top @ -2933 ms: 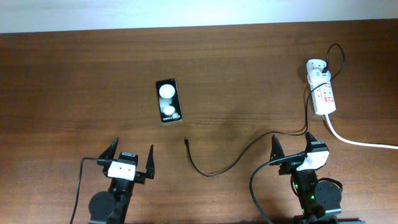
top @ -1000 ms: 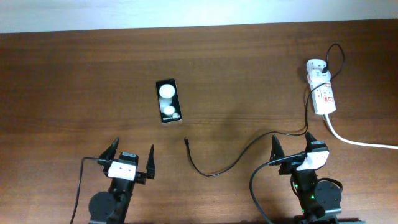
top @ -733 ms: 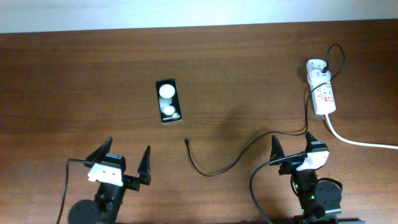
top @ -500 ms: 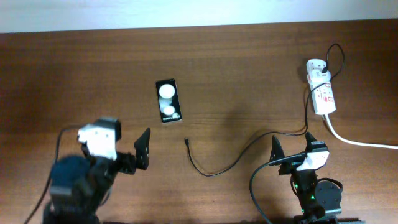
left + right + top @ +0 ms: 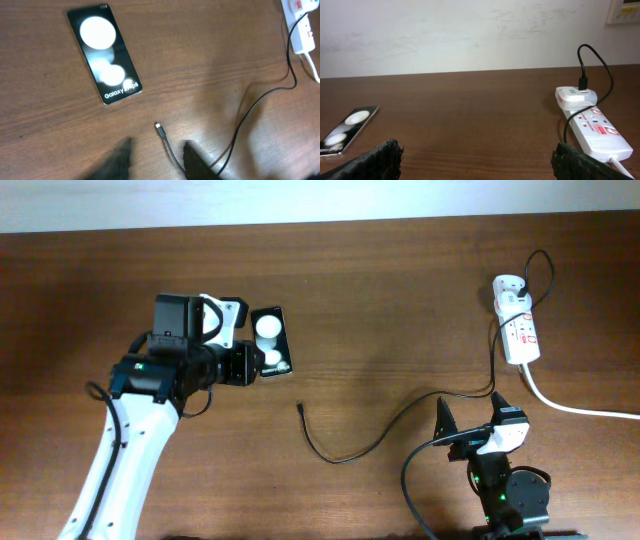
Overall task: Plug charger to phone and switch on socket
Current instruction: 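Move the left gripper forward over the black phone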
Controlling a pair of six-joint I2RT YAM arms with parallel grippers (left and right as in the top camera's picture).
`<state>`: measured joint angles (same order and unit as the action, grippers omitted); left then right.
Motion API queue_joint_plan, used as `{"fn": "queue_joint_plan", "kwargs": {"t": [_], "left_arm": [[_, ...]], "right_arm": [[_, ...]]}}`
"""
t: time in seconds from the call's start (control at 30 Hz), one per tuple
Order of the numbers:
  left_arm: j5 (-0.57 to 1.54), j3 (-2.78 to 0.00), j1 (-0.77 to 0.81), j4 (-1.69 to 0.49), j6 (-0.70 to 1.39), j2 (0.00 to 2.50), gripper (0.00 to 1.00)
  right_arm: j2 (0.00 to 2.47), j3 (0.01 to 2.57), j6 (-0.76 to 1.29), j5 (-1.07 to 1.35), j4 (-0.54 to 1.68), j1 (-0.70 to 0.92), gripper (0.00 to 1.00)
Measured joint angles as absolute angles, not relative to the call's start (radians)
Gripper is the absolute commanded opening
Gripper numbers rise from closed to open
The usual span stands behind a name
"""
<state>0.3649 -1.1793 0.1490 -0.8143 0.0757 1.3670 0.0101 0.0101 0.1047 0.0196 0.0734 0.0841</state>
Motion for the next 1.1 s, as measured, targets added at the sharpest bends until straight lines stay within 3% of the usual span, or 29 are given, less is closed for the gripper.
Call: {"fn": "queue_joint_plan", "kwargs": {"t": [0.07,0.1,0.17,0.2,0.33,0.53,0.8,1.1], "left_arm": [[0.371,-1.179,0.149,-0.819,0.076,1.382,0.09],[0.37,-1.179,0.149,-0.82,0.076,1.386,0.16],[0.315,-1.179,0.157,-0.833,0.117,1.398,0.58],[0.278,-1.179,0.168,-0.837,0.141,1.409,0.99],[0.125,-1.179,0.274,-0.821,0.21,1.507,0.99],[-0.012,-1.179,0.297,-0.78,0.31,1.653,0.99],[-0.064,-1.179,0.297,-0.533,0.316,1.655,0.99],[-0.147,-1.179,0.297,-0.485,0.319,1.758,0.99]], "right_arm": [[0.01,0.01,0.105,0.02,0.074,0.084,0.99],[0.01,0.01,0.105,0.02,0.073,0.084,0.99],[0.01,0.01,0.105,0.02,0.073,0.084,0.99],[0.01,0.01,0.104,0.02,0.074,0.084,0.99],[0.01,0.01,0.104,0.02,0.073,0.084,0.99],[0.01,0.01,0.105,0.02,0.073,0.084,0.99],[0.01,0.01,0.105,0.02,0.073,0.084,0.99],[0.01,0.01,0.105,0.02,0.074,0.084,0.99]]}}
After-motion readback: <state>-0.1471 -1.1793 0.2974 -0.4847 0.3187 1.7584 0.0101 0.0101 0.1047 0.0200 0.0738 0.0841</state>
